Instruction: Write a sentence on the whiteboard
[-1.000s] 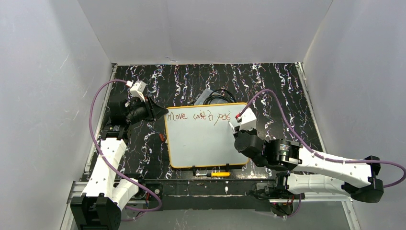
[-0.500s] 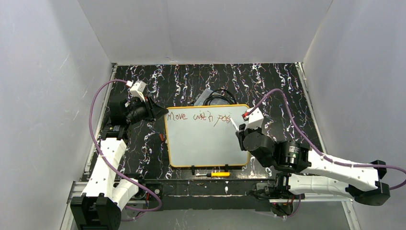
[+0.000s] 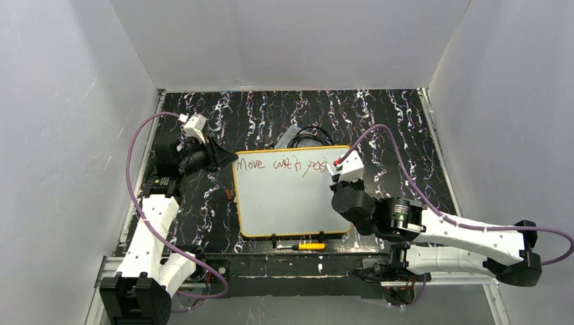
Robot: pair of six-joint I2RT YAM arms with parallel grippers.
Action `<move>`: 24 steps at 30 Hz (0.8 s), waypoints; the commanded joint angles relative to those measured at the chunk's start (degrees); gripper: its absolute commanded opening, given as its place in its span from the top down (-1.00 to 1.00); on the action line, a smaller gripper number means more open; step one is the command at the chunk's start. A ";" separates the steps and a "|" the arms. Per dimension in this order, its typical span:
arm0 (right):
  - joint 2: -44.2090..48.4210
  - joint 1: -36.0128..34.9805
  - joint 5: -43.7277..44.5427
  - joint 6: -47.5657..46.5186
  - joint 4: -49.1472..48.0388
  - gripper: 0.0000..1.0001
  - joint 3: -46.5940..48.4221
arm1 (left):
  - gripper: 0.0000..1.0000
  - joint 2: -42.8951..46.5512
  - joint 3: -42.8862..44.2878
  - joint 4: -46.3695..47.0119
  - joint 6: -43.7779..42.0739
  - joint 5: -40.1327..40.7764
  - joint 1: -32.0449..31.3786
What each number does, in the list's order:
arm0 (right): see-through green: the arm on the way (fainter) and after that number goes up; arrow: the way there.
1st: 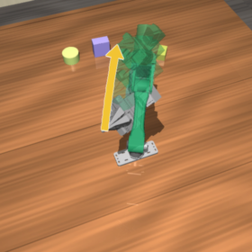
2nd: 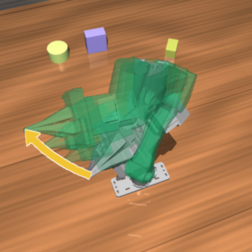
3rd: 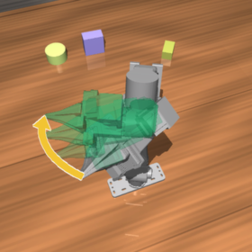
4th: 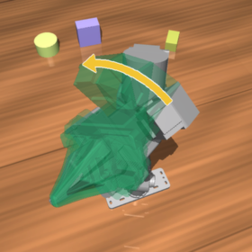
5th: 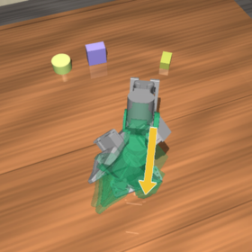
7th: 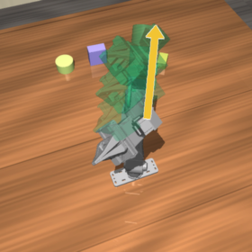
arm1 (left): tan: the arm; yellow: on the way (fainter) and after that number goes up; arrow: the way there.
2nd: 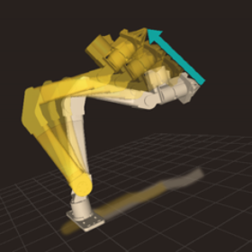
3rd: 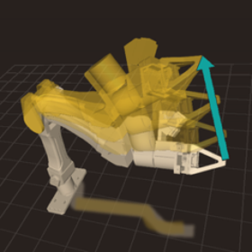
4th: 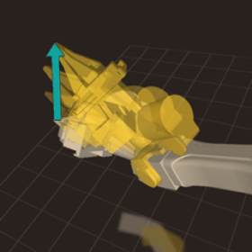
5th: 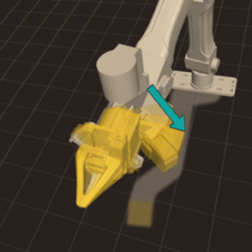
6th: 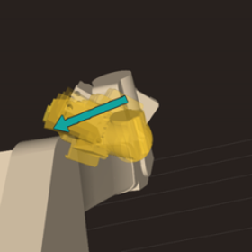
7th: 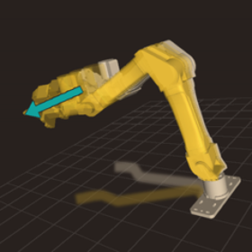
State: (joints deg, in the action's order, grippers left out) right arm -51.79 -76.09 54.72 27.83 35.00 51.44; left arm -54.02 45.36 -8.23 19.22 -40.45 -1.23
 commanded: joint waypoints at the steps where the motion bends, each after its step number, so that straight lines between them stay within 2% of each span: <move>1: -0.42 0.25 0.11 0.67 1.03 0.97 1.94 | 0.62 0.05 1.13 -0.82 -0.41 -1.16 -0.17; 24: 1.48 0.25 -2.43 8.02 8.77 0.97 0.61 | 0.62 0.35 1.13 -0.74 -0.17 -1.26 -0.17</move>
State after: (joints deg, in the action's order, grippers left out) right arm -50.52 -76.09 52.36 34.33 41.19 51.57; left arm -54.02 45.36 -8.23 19.25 -40.45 -1.23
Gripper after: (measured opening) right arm 0.188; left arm 0.198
